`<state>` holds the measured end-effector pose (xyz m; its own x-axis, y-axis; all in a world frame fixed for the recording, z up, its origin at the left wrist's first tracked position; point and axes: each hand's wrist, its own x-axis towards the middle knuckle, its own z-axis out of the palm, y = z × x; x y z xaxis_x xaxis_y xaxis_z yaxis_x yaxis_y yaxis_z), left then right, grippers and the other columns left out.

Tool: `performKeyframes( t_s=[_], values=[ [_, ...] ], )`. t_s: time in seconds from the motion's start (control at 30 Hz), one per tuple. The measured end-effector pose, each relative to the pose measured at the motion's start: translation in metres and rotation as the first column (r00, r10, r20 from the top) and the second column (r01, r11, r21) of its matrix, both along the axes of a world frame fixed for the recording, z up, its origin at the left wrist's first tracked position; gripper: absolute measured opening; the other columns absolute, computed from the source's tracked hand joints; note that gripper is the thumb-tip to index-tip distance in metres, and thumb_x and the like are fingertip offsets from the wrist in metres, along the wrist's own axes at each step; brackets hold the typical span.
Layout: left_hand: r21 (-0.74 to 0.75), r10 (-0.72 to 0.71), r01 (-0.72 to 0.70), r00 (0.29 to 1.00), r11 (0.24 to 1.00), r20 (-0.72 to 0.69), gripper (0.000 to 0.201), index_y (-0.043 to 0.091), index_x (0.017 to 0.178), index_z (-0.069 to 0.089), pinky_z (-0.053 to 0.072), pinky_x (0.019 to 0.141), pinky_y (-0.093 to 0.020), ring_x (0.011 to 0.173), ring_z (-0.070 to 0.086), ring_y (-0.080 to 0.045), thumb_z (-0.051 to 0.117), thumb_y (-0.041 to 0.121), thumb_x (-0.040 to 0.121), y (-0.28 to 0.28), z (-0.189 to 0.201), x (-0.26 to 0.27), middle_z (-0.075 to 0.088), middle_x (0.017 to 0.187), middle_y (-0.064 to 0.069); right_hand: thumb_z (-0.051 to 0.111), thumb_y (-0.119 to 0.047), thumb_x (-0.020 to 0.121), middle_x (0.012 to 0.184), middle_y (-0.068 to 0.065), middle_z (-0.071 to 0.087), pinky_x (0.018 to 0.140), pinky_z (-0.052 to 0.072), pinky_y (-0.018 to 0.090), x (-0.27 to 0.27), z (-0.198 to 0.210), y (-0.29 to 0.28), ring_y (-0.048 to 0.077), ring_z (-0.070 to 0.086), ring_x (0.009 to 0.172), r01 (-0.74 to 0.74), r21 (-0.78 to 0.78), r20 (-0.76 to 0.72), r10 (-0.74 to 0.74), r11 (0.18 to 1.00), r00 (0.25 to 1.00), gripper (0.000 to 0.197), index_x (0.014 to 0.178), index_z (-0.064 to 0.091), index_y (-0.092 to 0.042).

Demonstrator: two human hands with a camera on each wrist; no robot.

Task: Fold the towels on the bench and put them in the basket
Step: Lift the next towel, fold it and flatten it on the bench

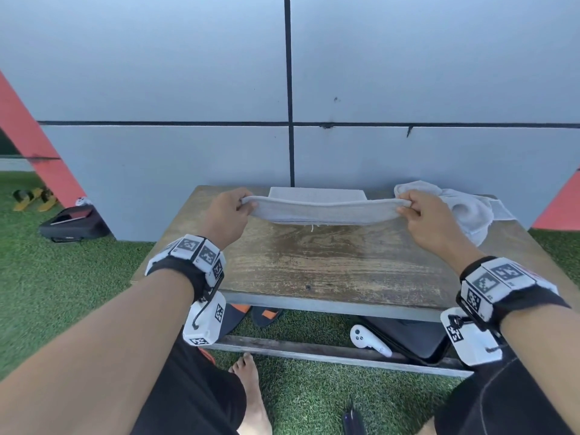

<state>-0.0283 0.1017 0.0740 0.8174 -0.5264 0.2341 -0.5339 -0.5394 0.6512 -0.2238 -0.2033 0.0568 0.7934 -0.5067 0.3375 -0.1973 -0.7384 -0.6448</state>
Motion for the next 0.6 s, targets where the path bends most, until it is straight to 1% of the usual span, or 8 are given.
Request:
performKeyframes(
  t_s=[0.03, 0.1, 0.17, 0.33, 0.43, 0.47, 0.53, 0.6],
  values=[
    [0.011, -0.019, 0.019, 1.0, 1.0, -0.024, 0.021, 0.021, 0.083, 0.059, 0.03, 0.047, -0.027, 0.048, 0.039, -0.015, 0.052, 0.019, 0.102, 0.0, -0.005, 0.004, 0.048, 0.06, -0.001, 0.054, -0.004, 0.098, 0.07, -0.006, 0.055, 0.061, 0.033, 0.025, -0.002, -0.002, 0.0, 0.01, 0.047, 0.064, -0.009, -0.01, -0.028, 0.009, 1.0, 1.0, 0.014, 0.094, 0.061, -0.015],
    [0.097, -0.053, 0.059, 0.997, 0.994, -0.058, 0.032, 0.026, 0.071, 0.054, 0.028, 0.049, -0.028, 0.049, 0.038, -0.017, 0.054, 0.014, 0.1, 0.0, -0.016, 0.009, 0.045, 0.056, 0.0, 0.055, -0.003, 0.096, 0.074, 0.004, 0.063, 0.064, 0.037, 0.03, -0.005, -0.008, -0.003, 0.02, 0.054, 0.068, -0.03, -0.025, -0.109, 0.027, 0.999, 0.994, 0.016, 0.094, 0.067, -0.013],
    [0.186, -0.071, 0.087, 0.993, 0.979, -0.089, 0.039, 0.023, 0.064, 0.047, 0.026, 0.05, -0.029, 0.051, 0.037, -0.018, 0.056, 0.012, 0.1, 0.0, -0.025, 0.01, 0.041, 0.054, 0.0, 0.058, -0.001, 0.093, 0.076, 0.01, 0.067, 0.063, 0.037, 0.032, -0.006, -0.017, -0.006, 0.028, 0.056, 0.07, -0.055, -0.023, -0.186, 0.05, 0.998, 0.981, 0.016, 0.089, 0.071, -0.01],
    [0.241, -0.067, 0.09, 0.993, 0.966, -0.102, 0.039, 0.013, 0.062, 0.044, 0.027, 0.052, -0.029, 0.049, 0.036, -0.017, 0.058, 0.014, 0.098, 0.001, -0.048, 0.013, 0.041, 0.055, -0.003, 0.057, -0.005, 0.094, 0.07, 0.004, 0.064, 0.06, 0.037, 0.032, -0.003, -0.036, -0.008, 0.023, 0.053, 0.065, -0.054, 0.011, -0.252, 0.055, 0.998, 0.966, 0.02, 0.083, 0.069, -0.017],
    [0.246, -0.071, 0.095, 0.992, 0.965, -0.102, 0.03, -0.003, 0.07, 0.055, 0.026, 0.05, -0.029, 0.05, 0.036, -0.017, 0.058, 0.012, 0.097, 0.0, -0.058, 0.016, 0.045, 0.059, -0.01, 0.055, -0.006, 0.096, 0.071, 0.002, 0.063, 0.057, 0.035, 0.029, 0.001, -0.045, -0.007, 0.015, 0.05, 0.061, -0.044, 0.025, -0.309, 0.05, 0.999, 0.95, 0.02, 0.087, 0.07, -0.016],
    [0.255, -0.067, 0.092, 0.992, 0.963, -0.105, 0.03, -0.004, 0.073, 0.057, 0.026, 0.051, -0.029, 0.05, 0.036, -0.017, 0.058, 0.013, 0.097, -0.001, -0.061, 0.017, 0.047, 0.06, -0.01, 0.054, -0.006, 0.097, 0.072, 0.002, 0.063, 0.057, 0.035, 0.028, 0.003, -0.049, -0.007, 0.014, 0.05, 0.062, -0.039, 0.029, -0.326, 0.046, 0.999, 0.944, 0.02, 0.087, 0.07, -0.015],
    [0.279, -0.028, 0.063, 0.991, 0.958, -0.128, 0.034, 0.002, 0.07, 0.056, 0.027, 0.05, -0.028, 0.049, 0.037, -0.017, 0.058, 0.02, 0.099, -0.003, -0.069, 0.02, 0.045, 0.057, -0.006, 0.053, -0.009, 0.098, 0.073, 0.005, 0.063, 0.057, 0.035, 0.028, 0.007, -0.056, -0.008, 0.018, 0.051, 0.065, -0.017, 0.047, -0.355, 0.032, 0.999, 0.934, 0.019, 0.086, 0.068, -0.012],
    [0.304, 0.04, 0.004, 0.99, 0.953, -0.137, 0.038, 0.008, 0.066, 0.05, 0.025, 0.049, -0.028, 0.048, 0.034, -0.016, 0.058, 0.025, 0.099, -0.006, -0.076, 0.023, 0.04, 0.055, -0.004, 0.053, -0.012, 0.098, 0.072, 0.008, 0.06, 0.055, 0.032, 0.029, 0.011, -0.063, -0.01, 0.022, 0.05, 0.066, 0.015, 0.067, -0.377, 0.011, 0.998, 0.926, 0.022, 0.078, 0.062, -0.011]
  ],
)
